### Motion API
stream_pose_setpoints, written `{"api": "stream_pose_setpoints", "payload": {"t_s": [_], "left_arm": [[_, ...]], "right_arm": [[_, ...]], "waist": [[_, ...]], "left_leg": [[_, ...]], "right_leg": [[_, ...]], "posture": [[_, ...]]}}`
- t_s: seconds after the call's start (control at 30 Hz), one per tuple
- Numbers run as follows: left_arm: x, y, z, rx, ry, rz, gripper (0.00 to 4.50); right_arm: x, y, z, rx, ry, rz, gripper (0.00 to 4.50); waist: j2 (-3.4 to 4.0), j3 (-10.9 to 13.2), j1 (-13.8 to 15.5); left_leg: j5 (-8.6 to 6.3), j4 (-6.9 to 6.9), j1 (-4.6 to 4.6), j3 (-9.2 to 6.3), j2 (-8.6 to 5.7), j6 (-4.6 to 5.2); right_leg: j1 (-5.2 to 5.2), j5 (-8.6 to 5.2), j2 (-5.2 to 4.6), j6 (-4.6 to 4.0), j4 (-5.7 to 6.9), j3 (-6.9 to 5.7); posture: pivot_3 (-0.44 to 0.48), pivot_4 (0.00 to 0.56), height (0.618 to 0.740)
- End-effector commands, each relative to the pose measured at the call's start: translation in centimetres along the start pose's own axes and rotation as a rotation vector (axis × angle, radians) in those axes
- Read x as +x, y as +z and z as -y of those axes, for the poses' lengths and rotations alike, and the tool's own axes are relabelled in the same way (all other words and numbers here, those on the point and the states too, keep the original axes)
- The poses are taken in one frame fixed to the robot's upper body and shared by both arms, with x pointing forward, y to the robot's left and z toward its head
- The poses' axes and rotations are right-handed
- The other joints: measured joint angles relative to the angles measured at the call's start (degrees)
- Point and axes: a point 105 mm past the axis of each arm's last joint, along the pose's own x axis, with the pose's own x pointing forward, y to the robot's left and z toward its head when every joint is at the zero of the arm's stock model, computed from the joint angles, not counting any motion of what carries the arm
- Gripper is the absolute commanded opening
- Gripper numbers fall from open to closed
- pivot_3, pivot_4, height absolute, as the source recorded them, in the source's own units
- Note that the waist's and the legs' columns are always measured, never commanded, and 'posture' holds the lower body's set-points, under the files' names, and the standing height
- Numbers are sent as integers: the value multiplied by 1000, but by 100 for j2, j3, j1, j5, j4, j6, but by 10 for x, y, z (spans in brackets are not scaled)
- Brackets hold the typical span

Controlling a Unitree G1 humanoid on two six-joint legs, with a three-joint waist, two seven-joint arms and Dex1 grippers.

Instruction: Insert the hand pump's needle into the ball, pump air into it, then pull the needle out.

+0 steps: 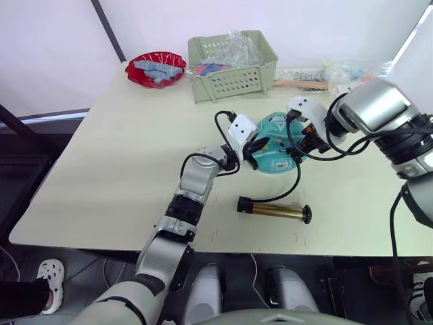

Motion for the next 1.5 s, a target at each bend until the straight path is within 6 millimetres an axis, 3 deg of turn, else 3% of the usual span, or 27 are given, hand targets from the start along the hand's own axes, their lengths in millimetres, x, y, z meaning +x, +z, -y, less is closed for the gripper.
{"api": "stream_pose_setpoints", "payload": {"t_s": [0.03, 0.9, 1.2, 1.5], "left_arm": [[11, 2, 28, -29, -109, 12, 45], [12, 7, 39, -26, -144, 25, 45], [12, 3, 36, -28, -128, 15, 45], [14, 0, 33, -32, -114, 5, 45]], "right_arm": [[3, 13, -7, -45, 13, 14, 317], [32, 20, -20, -92, 76, -30, 317], [19, 19, -11, -141, 72, 22, 317], [11, 3, -1, -137, 51, 59, 317]], "waist": [[0, 0, -6], [3, -4, -33], [2, -4, -42], [3, -4, 6]], "left_leg": [[0, 0, 0, 0, 0, 0], [0, 0, 5, 0, 1, 0], [0, 1, 4, 0, 1, 0], [0, 1, 3, 1, 1, 0]], "right_leg": [[0, 0, 0, 0, 0, 0], [2, 0, 2, 0, 4, 1], [2, 0, 2, 0, 3, 1], [2, 0, 2, 0, 1, 1]], "posture": [[0, 150, 738], [0, 150, 738], [0, 150, 738], [0, 150, 738]]}}
